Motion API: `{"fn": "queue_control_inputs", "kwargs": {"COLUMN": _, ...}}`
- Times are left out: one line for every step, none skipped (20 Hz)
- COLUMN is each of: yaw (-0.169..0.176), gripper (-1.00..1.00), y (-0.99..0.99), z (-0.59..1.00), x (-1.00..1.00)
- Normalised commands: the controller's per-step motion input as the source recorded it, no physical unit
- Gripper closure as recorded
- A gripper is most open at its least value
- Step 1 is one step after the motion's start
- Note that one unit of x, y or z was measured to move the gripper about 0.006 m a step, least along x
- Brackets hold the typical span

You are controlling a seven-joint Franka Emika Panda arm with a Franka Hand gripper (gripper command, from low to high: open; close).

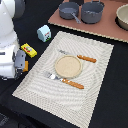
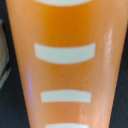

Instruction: Place the bread, butter, and milk from the table onto the serving area.

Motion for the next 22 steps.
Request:
{"fn": "queue_control_inputs", "kwargs": {"yaw": 0.0, "gripper": 1.0, "y": 0.0, "z": 0.0, "x": 0.0}}
{"fn": "queue_control_inputs", "kwargs": {"yaw": 0.0, "gripper": 1.0, "y": 0.0, "z": 0.0, "x": 0.0}}
{"fn": "queue_control_inputs", "kwargs": {"yaw": 0.0, "gripper": 1.0, "y": -0.01, "z": 0.0, "x": 0.0}}
{"fn": "queue_control_inputs", "kwargs": {"yaw": 0.0, "gripper": 1.0, "y": -0.03, "z": 0.0, "x": 0.0}}
{"fn": "queue_control_inputs", "kwargs": {"yaw": 0.0, "gripper": 1.0, "y": -0.02, "z": 0.0, "x": 0.0}}
{"fn": "queue_control_inputs", "kwargs": {"yaw": 0.0, "gripper": 1.0, "y": 0.0, "z": 0.0, "x": 0.0}}
{"fn": "queue_control_inputs", "kwargs": {"yaw": 0.0, "gripper": 1.0, "y": 0.0, "z": 0.0, "x": 0.02}}
{"fn": "queue_control_inputs", "kwargs": {"yaw": 0.0, "gripper": 1.0, "y": 0.0, "z": 0.29, "x": 0.0}}
{"fn": "queue_control_inputs", "kwargs": {"yaw": -0.001, "gripper": 1.0, "y": 0.0, "z": 1.0, "x": 0.0}}
{"fn": "queue_control_inputs", "kwargs": {"yaw": -0.012, "gripper": 1.0, "y": 0.06, "z": 1.0, "x": 0.0}}
{"fn": "queue_control_inputs", "kwargs": {"yaw": 0.0, "gripper": 1.0, "y": 0.05, "z": 1.0, "x": 0.0}}
{"fn": "queue_control_inputs", "kwargs": {"yaw": -0.001, "gripper": 1.0, "y": 0.1, "z": 1.0, "x": 0.0}}
{"fn": "queue_control_inputs", "kwargs": {"yaw": 0.0, "gripper": 1.0, "y": 0.1, "z": 1.0, "x": 0.05}}
{"fn": "queue_control_inputs", "kwargs": {"yaw": 0.0, "gripper": 1.0, "y": 0.14, "z": 1.0, "x": 0.26}}
{"fn": "queue_control_inputs", "kwargs": {"yaw": 0.0, "gripper": 1.0, "y": 0.17, "z": 1.0, "x": 0.41}}
{"fn": "queue_control_inputs", "kwargs": {"yaw": 0.0, "gripper": 1.0, "y": 0.17, "z": 1.0, "x": 0.5}}
{"fn": "queue_control_inputs", "kwargs": {"yaw": 0.0, "gripper": 1.0, "y": 0.16, "z": 1.0, "x": 0.55}}
{"fn": "queue_control_inputs", "kwargs": {"yaw": 0.0, "gripper": 1.0, "y": 0.17, "z": 1.0, "x": 0.67}}
{"fn": "queue_control_inputs", "kwargs": {"yaw": 0.0, "gripper": 1.0, "y": 0.19, "z": 1.0, "x": 0.8}}
{"fn": "queue_control_inputs", "kwargs": {"yaw": -0.002, "gripper": 1.0, "y": 0.17, "z": 1.0, "x": 0.86}}
{"fn": "queue_control_inputs", "kwargs": {"yaw": -0.011, "gripper": 1.0, "y": 0.22, "z": 1.0, "x": 1.0}}
{"fn": "queue_control_inputs", "kwargs": {"yaw": -0.005, "gripper": 1.0, "y": 0.28, "z": 0.96, "x": 1.0}}
